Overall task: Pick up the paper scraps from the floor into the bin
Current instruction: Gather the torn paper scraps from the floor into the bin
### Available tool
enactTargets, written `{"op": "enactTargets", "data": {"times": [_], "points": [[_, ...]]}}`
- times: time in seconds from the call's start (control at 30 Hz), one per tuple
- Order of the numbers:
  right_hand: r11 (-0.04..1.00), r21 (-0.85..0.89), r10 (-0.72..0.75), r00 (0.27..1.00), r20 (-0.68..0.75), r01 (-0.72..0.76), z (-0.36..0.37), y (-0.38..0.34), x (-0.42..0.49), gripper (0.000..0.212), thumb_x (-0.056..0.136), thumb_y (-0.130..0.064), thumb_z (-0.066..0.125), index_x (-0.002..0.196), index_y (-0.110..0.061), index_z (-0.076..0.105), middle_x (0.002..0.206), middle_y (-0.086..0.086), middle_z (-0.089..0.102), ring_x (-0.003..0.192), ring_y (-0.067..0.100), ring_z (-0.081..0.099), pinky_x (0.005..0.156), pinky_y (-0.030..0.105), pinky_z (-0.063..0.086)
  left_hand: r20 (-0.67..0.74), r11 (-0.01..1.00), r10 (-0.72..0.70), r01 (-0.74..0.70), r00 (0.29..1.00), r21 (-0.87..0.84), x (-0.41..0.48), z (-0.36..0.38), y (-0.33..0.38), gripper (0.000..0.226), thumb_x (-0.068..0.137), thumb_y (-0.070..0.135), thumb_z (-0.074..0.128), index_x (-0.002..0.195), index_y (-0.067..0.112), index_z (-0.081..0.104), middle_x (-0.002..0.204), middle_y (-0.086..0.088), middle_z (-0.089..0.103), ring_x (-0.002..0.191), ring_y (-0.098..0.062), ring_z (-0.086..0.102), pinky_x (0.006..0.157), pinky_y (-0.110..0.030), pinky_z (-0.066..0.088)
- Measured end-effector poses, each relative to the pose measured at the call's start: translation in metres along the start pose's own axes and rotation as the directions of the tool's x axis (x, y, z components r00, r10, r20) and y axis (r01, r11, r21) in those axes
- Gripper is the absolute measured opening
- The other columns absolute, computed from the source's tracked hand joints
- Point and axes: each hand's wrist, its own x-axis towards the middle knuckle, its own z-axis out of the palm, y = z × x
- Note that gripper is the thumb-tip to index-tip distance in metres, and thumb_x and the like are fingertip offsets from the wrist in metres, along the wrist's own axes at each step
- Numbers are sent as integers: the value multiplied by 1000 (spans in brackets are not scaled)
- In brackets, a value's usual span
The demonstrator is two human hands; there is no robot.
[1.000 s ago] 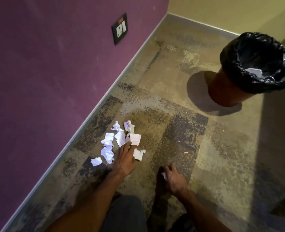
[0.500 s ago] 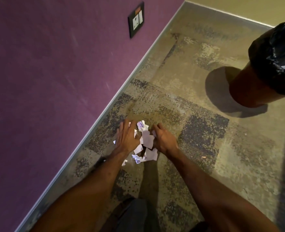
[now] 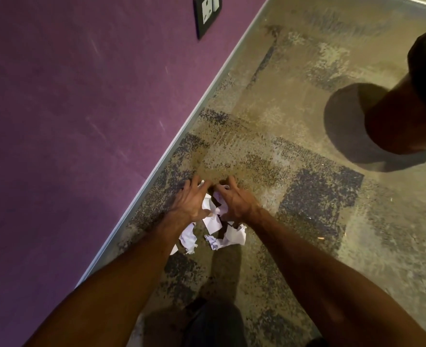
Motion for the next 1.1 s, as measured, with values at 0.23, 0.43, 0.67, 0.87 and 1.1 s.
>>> {"op": "enactTargets", "data": {"times": [0.23,0.43,0.67,0.87,1.1], "points": [[960,278,46,999,-9,-42,-6,17,-6,39,88,-21,80,125,-17,67,115,4,58,103,23,61,74,29,48,-96,987,97,-108,991,-116,11,3,4,43,94,15,76,134,18,60,143,-11,49,128,-34,55,97,-42,54],[876,469,164,984,-71,-113,-25,35,-17,12,90,-17,80,98,-17,70,85,1,67,75,22,64,65,26,45,-200,962,52,-102,978,-252,14,-10,9,28,91,-1,72,114,17,68,120,-8,66,105,-28,64,86,-36,53],[731,669,340,922,-183,-137,-93,74,-49,30,81,-23,81,67,-26,54,61,-11,52,58,7,45,56,30,34,-284,941,85,-171,955,-293,27,-72,59,16,93,2,68,98,17,68,100,-7,65,88,-27,61,69,-32,46],[627,772,493,821,-287,-107,-183,119,-100,20,73,-32,78,76,-19,63,62,-9,56,60,5,47,58,29,38,-382,903,200,-321,902,-284,53,-155,145,19,90,7,71,96,24,65,100,2,65,89,-23,61,74,-37,53],[646,761,637,589,-496,-58,-316,187,-183,24,79,-26,80,83,-10,63,68,-6,59,64,1,47,61,24,42,-465,849,338,-478,818,-225,95,-246,298,18,90,10,70,97,25,62,100,0,64,92,-28,64,77,-40,53]]}}
